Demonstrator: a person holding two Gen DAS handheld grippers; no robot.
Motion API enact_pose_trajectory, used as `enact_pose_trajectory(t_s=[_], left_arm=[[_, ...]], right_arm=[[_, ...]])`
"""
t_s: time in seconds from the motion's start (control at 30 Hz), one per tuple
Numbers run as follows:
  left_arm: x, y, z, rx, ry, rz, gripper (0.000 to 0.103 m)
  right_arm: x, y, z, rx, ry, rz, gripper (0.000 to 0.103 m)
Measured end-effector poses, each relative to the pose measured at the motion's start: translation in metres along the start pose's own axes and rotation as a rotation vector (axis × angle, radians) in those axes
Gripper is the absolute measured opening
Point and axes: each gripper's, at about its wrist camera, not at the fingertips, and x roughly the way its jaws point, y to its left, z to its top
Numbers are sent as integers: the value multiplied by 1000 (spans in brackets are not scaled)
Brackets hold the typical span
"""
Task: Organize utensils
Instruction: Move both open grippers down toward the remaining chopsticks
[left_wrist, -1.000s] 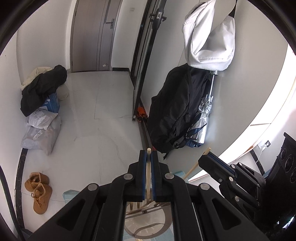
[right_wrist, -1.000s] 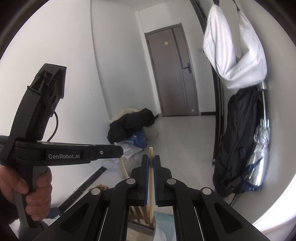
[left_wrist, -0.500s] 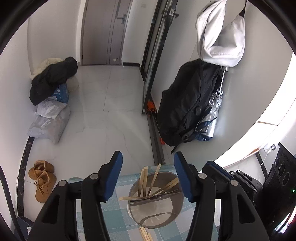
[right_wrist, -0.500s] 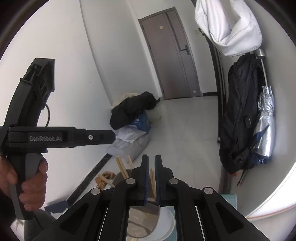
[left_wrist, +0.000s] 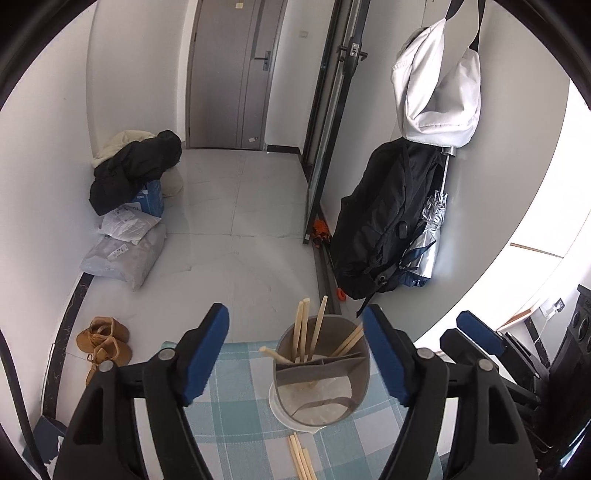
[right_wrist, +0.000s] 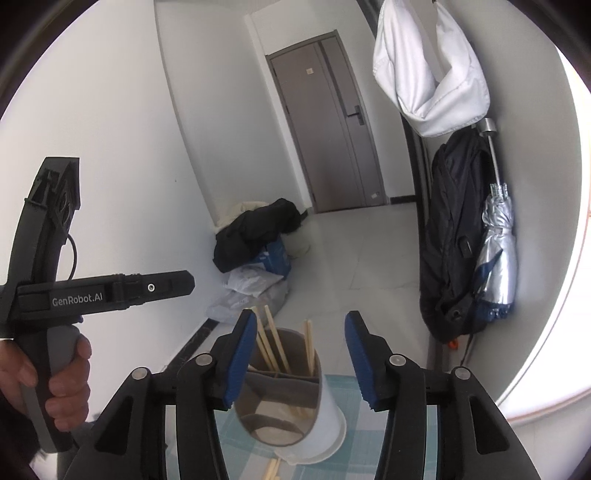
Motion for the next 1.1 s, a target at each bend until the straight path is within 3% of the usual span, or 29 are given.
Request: enact_pose_trajectory(t_s=[0.1,0.43,0.57,0.7,1.1], left_arm=[[-10,0,-7,-13,-24,14,80],[-29,2,-34,-23,-79,87,83],[-37,4,-46,-22,-111,115,91],[-39,7,-61,-33,-119,125,92],[-31,16,-107,-52,-154,140,92]], right_arm=[[-9,4,-3,-1,1,-2,59],[-36,14,-18,-5,-18,-17,70],[-45,19,-25,-7,-31,-23,74],[-50,25,-36,-17,-39,-37,83],[-46,39,-83,-52,15,-57,85]])
